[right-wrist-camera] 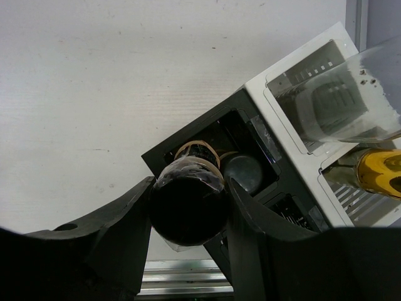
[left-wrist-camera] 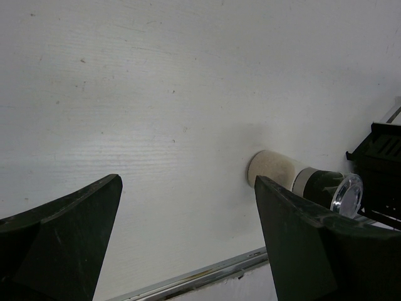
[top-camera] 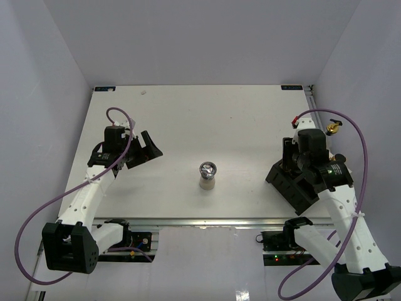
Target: Organize the condiment bottles
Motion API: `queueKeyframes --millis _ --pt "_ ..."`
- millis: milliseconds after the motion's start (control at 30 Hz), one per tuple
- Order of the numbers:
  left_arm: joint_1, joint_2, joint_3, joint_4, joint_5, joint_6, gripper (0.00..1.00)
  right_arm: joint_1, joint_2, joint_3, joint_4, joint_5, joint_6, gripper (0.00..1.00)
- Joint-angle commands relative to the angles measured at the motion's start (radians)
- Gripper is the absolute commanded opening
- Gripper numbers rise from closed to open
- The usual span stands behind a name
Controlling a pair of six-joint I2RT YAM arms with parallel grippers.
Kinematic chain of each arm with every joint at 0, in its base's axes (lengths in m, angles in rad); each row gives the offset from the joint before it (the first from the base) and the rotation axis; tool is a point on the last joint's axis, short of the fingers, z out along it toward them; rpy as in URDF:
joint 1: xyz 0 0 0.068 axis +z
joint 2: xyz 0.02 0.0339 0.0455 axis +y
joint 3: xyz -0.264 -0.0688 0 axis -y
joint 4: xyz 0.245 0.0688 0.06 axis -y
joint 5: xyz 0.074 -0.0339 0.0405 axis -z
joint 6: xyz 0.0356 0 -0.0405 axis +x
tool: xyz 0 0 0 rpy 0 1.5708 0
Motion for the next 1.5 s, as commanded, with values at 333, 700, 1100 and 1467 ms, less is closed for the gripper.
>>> queueKeyframes --millis 333,700,1100,1467 --pt "0.000 -0.023 0.008 -0.003 -0.006 0.003 0.98 -0.004 -0.018 -0.062 0.086 0.013 0.005 0.22" --pt "0.000 -0.025 0.002 -0.002 -0.010 0.007 0.98 -0.006 -0.013 -0.127 0.131 0.025 0.014 0.48" --pt "0.000 -0.035 0.004 0.003 0.000 0.011 0.98 -0.007 0.009 -0.123 0.121 0.053 0.036 0.67" --pt "0.000 -0.044 0.064 -0.018 0.026 0.022 0.98 0.021 0.102 0.209 0.025 -0.213 -0.021 0.89"
